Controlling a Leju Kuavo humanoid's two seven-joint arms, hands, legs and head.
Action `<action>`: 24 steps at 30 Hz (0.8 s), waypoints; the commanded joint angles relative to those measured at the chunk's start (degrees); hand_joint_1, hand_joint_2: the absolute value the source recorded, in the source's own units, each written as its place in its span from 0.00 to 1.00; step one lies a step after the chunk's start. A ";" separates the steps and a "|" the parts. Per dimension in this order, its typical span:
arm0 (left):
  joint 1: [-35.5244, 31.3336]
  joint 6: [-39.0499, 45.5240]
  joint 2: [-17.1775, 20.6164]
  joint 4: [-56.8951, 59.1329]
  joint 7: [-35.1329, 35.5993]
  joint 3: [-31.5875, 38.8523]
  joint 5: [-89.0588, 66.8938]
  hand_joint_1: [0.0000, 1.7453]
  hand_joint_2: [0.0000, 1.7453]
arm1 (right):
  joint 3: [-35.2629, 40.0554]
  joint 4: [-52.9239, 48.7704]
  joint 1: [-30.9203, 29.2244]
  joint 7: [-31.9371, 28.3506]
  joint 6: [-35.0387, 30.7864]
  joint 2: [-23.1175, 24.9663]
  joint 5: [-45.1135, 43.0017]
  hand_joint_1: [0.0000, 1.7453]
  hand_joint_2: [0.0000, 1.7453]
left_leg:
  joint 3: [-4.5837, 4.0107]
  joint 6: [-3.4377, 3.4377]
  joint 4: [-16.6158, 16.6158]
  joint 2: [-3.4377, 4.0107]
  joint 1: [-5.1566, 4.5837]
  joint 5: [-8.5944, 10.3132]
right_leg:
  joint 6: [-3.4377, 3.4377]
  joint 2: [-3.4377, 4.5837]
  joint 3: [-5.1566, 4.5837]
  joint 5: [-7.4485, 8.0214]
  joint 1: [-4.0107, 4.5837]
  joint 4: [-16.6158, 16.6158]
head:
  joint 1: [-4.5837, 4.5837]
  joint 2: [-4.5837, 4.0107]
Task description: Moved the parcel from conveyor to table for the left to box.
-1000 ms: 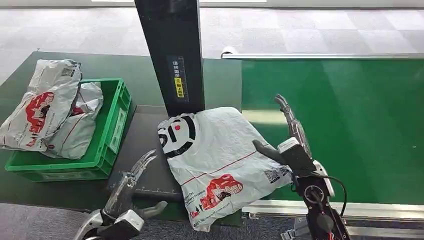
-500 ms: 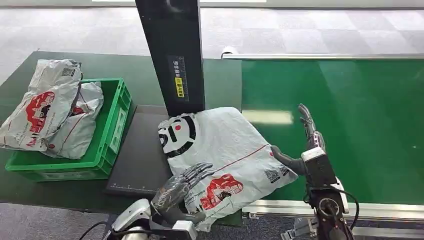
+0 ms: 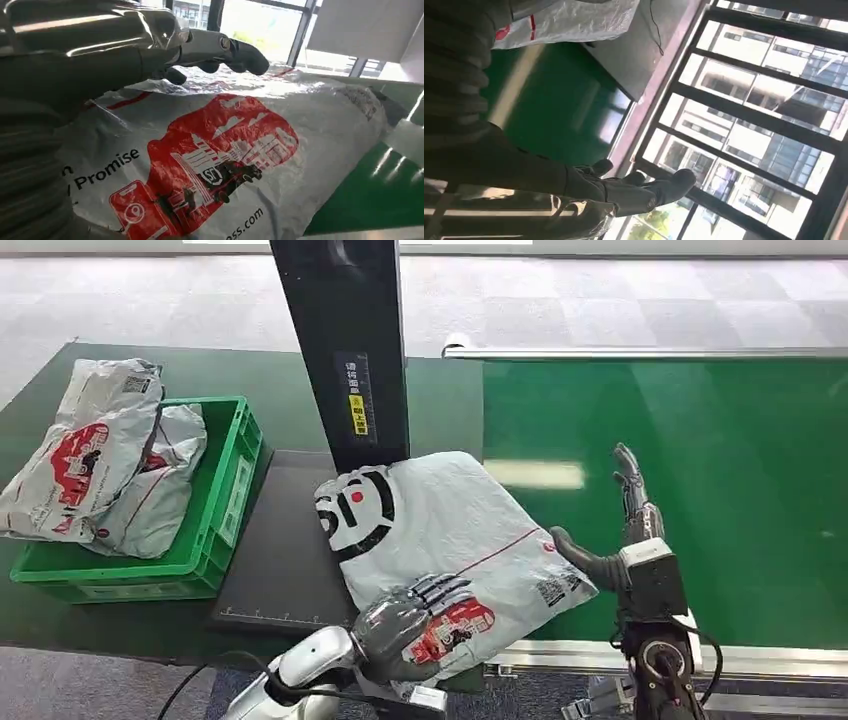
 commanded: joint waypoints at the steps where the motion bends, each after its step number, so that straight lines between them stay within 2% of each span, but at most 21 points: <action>1: -9.83 -1.57 -6.72 21.06 -0.92 -9.48 0.42 0.00 1.00 | -4.30 -3.58 1.62 -0.32 -1.04 2.58 -0.13 0.00 1.00 | -0.06 0.01 -0.02 -0.33 0.01 0.08 | 0.00 -0.25 0.06 0.01 0.01 -0.06 | 0.02 0.00; 2: -10.97 -2.10 -6.69 21.97 -0.54 -10.41 0.43 0.00 1.00 | -4.98 -4.30 2.20 -0.32 -1.47 2.93 0.06 0.00 1.00 | -0.02 0.00 -0.01 -0.26 0.01 0.05 | 0.00 -0.19 0.08 0.00 0.01 -0.05 | 0.00 0.00; 3: -11.32 -2.43 -6.64 22.14 -0.48 -10.52 0.56 0.06 1.00 | -5.25 -4.63 2.46 -0.32 -1.45 2.90 0.06 0.00 1.00 | -0.03 0.00 -0.04 -0.24 0.02 0.07 | 0.00 -0.15 0.07 0.04 0.02 -0.09 | 0.00 0.00; 4: -11.63 -3.39 -6.45 22.21 -0.51 -10.49 1.59 0.50 1.00 | -5.78 -5.12 2.74 -0.43 -1.69 3.02 0.06 0.00 1.00 | -0.03 0.00 -0.01 -0.18 0.00 0.03 | 0.02 -0.12 0.06 0.02 -0.01 -0.04 | 0.00 0.00; 7: -11.90 -3.79 -6.02 22.08 -0.56 -10.60 2.04 0.50 1.00 | -6.19 -5.47 2.89 -0.36 -1.64 3.00 0.04 0.00 1.00 | -0.04 -0.03 -0.05 -0.15 0.03 0.06 | -0.01 -0.07 0.02 0.06 0.02 -0.07 | 0.00 0.00; 8: -11.92 -4.13 -5.78 21.95 -0.52 -10.94 2.08 0.94 1.00 | -6.43 -5.49 2.83 -0.37 -1.69 3.21 0.04 0.00 1.00 | 0.00 -0.02 -0.02 -0.11 0.00 0.02 | 0.00 -0.05 0.06 0.02 -0.01 -0.03 | 0.00 0.00; 9: -12.16 -4.57 -5.59 21.97 -0.13 -11.33 2.19 1.00 1.00 | -6.85 -5.63 2.84 -0.54 -1.83 3.43 0.10 0.00 1.00 | -0.02 -0.02 -0.03 -0.11 0.02 0.04 | 0.00 -0.02 0.03 0.06 0.01 -0.07 | 0.00 0.00; 16: -12.44 -4.59 -4.01 20.91 0.16 -11.32 3.98 1.00 1.00 | -9.11 -7.67 3.80 -0.62 -1.83 4.05 0.06 0.00 1.00 | 0.07 -0.01 -0.03 0.00 0.00 0.01 | 0.01 0.04 0.11 0.04 -0.01 -0.04 | -0.02 0.00; 20: -9.60 -14.15 0.29 9.11 -3.71 -8.00 14.68 1.00 1.00 | -9.63 -7.90 4.47 -0.53 -1.90 3.97 0.07 0.00 1.00 | 0.10 -0.02 -0.06 0.08 0.02 0.03 | -0.01 0.13 0.13 0.08 0.01 -0.07 | 0.00 0.00; 22: -9.42 -14.41 0.63 8.43 -3.52 -8.06 14.79 1.00 1.00 | -9.65 -7.89 4.48 -0.54 -1.91 3.98 0.08 0.00 1.00 | 0.12 -0.04 -0.09 0.13 0.01 0.02 | -0.02 0.19 0.12 0.08 0.00 -0.06 | 0.00 0.00; 24: -8.13 -18.35 1.67 4.79 -6.05 -5.73 20.85 1.00 1.00 | -9.64 -8.00 4.60 -0.58 -1.95 3.93 0.09 0.00 1.00 | 0.14 -0.03 -0.11 0.10 0.01 0.03 | -0.02 0.16 0.15 0.08 0.00 -0.08 | -0.02 0.00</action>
